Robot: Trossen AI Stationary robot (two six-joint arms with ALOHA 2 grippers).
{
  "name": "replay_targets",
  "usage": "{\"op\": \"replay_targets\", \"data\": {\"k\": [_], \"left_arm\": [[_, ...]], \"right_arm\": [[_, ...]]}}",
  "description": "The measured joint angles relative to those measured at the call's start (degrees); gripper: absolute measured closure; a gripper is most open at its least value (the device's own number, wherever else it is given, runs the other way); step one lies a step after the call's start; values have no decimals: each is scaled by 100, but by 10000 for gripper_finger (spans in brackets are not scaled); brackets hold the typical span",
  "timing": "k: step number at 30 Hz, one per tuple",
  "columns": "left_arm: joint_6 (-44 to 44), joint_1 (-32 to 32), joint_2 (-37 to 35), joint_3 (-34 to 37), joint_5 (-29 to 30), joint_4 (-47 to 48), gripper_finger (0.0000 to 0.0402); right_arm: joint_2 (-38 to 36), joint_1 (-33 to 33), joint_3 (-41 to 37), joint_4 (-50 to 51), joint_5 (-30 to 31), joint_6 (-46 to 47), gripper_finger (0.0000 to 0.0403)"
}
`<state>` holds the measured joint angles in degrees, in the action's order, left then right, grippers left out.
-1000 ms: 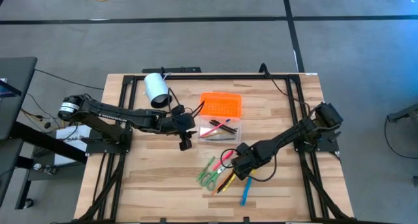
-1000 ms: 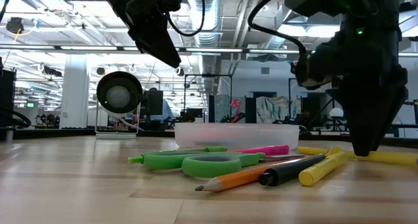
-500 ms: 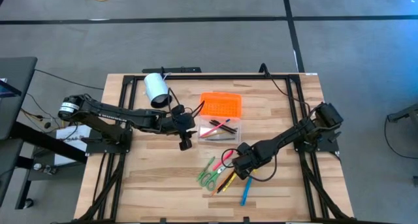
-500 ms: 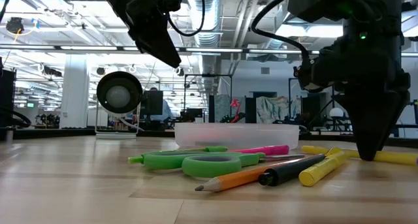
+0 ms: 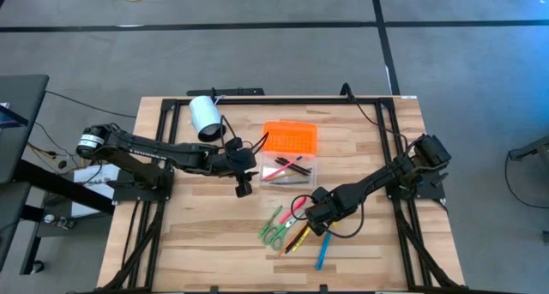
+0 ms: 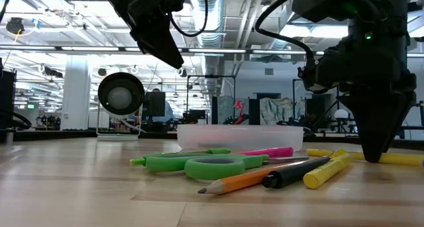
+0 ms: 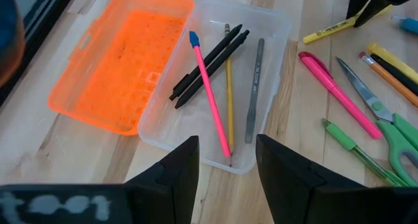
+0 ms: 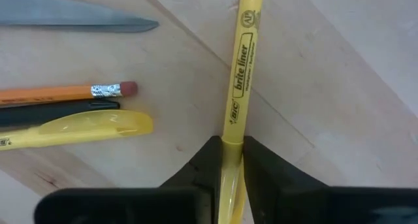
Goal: Pick & place school supplies into a supply box
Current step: Put the top yellow pen into the orange supply box
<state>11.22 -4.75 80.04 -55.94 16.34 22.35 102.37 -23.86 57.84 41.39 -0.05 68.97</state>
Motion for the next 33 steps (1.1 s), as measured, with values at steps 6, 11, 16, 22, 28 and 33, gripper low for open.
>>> {"op": "replay_targets", "data": {"k": [6,11,16,22,28,33], "left_arm": [[0,0,-1,0,4,0,259],[0,0,1,0,9,0,259],[-1,0,-1,0,20,0,259],[-2,-2,-1,0,57,0,259],[-42,0,0,0,57,0,259],[-44,0,-1,0,57,0,259]], "right_arm": [[0,0,0,-2,11,0,375],[2,0,-4,-6,13,0,365],[4,0,-4,-7,13,0,361],[4,0,-4,-9,13,0,368],[5,0,-4,-9,12,0,365],[7,0,-6,-9,13,0,367]]}}
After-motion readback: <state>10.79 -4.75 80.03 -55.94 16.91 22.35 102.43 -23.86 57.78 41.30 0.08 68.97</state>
